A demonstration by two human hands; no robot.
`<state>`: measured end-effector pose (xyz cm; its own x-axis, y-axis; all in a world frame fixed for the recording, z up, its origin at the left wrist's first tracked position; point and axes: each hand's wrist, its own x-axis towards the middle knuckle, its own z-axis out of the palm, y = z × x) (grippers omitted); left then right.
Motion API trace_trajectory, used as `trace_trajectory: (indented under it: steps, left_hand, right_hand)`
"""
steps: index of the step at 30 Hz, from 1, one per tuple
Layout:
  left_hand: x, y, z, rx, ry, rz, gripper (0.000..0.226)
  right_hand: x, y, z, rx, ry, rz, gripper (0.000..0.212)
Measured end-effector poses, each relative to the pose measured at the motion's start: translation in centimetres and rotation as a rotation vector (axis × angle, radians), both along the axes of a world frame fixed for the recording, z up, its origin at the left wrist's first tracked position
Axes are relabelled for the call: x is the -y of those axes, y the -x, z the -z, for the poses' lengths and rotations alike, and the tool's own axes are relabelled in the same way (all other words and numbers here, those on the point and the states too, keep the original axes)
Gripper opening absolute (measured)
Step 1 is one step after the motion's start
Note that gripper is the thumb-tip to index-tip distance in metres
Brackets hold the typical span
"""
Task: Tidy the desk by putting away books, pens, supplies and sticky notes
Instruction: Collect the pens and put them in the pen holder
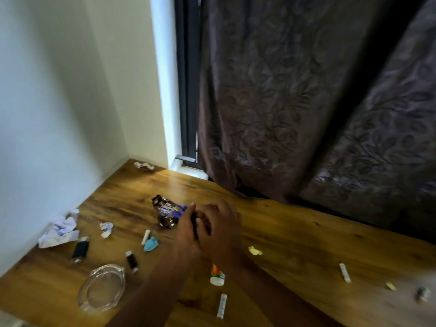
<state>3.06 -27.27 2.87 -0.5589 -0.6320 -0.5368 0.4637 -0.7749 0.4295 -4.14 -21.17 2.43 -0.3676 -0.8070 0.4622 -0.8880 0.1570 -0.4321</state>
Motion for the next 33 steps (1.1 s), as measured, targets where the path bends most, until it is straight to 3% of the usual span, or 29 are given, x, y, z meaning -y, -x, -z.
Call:
trace_trajectory:
  steps: [2, 4, 9, 11, 13, 17, 24, 29, 33]
  left_hand:
    - [-1.2, 2.2, 0.0, 0.053, -0.029, -0.054, 0.031]
    - [-2.7, 4.3, -0.4, 0.056, -0.051, -0.1, 0.035]
    - [-9.0, 10.0, -2.9, 0.058, 0.005, -0.087, 0.042]
    - [-11.6, 12.4, -3.7, 0.052, 0.03, -0.087, 0.041]
    - [-14.1, 14.3, -4.4, 0.028, 0.045, -0.08, 0.041]
    - [-18.6, 17.1, -4.8, -0.012, 0.067, -0.071, 0.042]
    - [-25.5, 20.4, -5.1, 0.01, 0.118, -0.036, 0.041]
    - [-27.5, 21.7, -5.3, 0.09, 0.218, 0.021, 0.044]
    - [-27.7, 22.6, -4.1, 0.204, 0.4, 0.185, 0.048]
  right_hand:
    - [-2.3, 1.9, 0.6, 0.203, 0.035, 0.111, 0.037]
    - [-4.4, 3.5, 0.9, 0.547, 0.032, 0.177, 0.051]
    - [-9.8, 7.3, -1.6, 1.424, 0.092, 0.326, 0.027]
    - [-11.5, 9.4, -2.5, 1.715, 0.183, 0.376, 0.033]
    - [-13.1, 11.4, -2.8, 1.876, 0.269, 0.404, 0.044]
    - [-16.9, 14.5, -3.3, 2.047, 0.401, 0.377, 0.057]
    - [-22.9, 16.8, -3.0, 2.192, 0.445, 0.25, 0.044]
    - [-25.7, 18.1, -3.2, 2.051, 0.284, 0.262, 0.048]
    - [-26.9, 20.0, -2.9, 1.721, 0.176, 0.217, 0.053]
